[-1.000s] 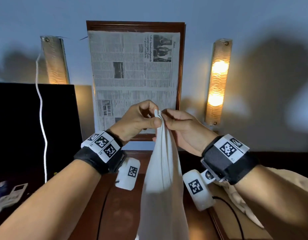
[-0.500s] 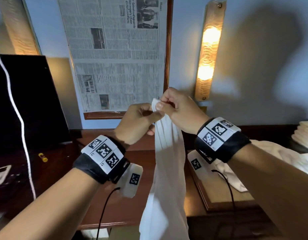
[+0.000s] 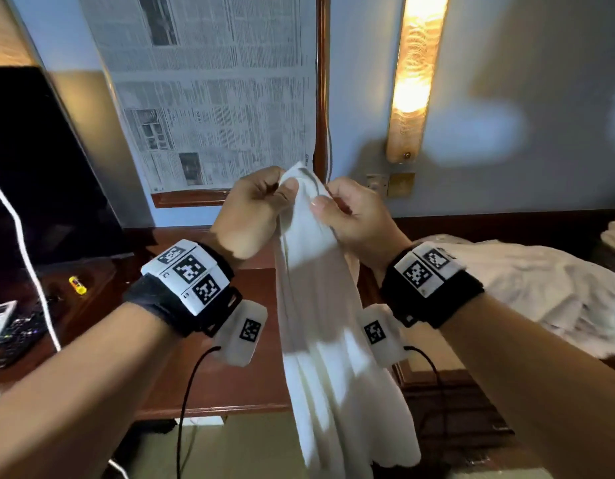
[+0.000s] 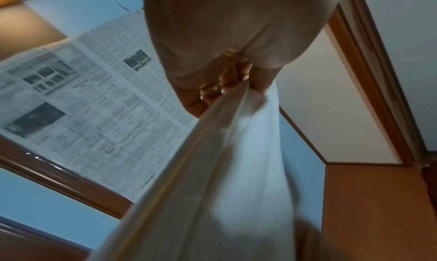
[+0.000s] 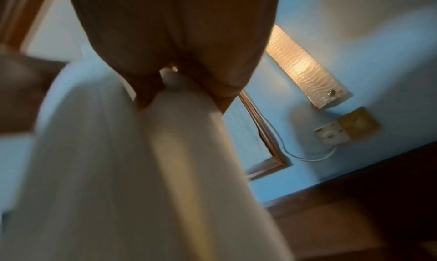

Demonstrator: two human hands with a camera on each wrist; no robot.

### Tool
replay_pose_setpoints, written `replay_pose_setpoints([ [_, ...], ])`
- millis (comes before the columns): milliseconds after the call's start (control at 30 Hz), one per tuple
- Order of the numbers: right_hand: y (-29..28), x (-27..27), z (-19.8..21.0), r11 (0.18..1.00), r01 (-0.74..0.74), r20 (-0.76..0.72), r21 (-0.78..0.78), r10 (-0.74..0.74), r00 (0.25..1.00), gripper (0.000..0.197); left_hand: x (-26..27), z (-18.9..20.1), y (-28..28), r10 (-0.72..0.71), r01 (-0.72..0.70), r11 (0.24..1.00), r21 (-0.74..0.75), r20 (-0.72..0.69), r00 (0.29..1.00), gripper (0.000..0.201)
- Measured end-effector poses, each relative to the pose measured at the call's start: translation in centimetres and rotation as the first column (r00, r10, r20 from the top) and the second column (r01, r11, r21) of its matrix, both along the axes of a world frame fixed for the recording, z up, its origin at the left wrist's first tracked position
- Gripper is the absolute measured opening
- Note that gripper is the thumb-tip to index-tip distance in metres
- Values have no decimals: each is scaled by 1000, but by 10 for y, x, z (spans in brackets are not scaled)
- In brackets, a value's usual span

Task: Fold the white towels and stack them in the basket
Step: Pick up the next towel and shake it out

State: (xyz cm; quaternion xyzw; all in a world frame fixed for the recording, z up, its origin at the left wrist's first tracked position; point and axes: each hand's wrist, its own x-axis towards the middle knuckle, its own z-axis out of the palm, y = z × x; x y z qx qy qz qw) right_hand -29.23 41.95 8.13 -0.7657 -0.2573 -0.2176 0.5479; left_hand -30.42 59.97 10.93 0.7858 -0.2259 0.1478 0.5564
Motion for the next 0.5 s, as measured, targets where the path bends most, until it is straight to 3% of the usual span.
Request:
replay_pose_setpoints([
  [67,-14,7,-34,989,-32,-67,-147,22,998,30,2,1,7,60,-60,998,9,17,998,40],
  [133,-28,14,-78,965,-91,-241,-248,30,970,22,3,3,15,139,-139,990,6,16,990,33],
  [267,-65,21,-152,892,28,-359,-450,-210,910,35,2,3,28,285,-286,955,-75,-22,958,28],
  [400,-112,22,-205,735,-31,-451,-678,-382,807,26,2,-7,48,368,-366,909,-198,-26,929,20],
  [500,-147,24,-254,618,-114,-490,-778,-482,726,33,0,-19,66,401,-388,883,-264,-7,916,21],
])
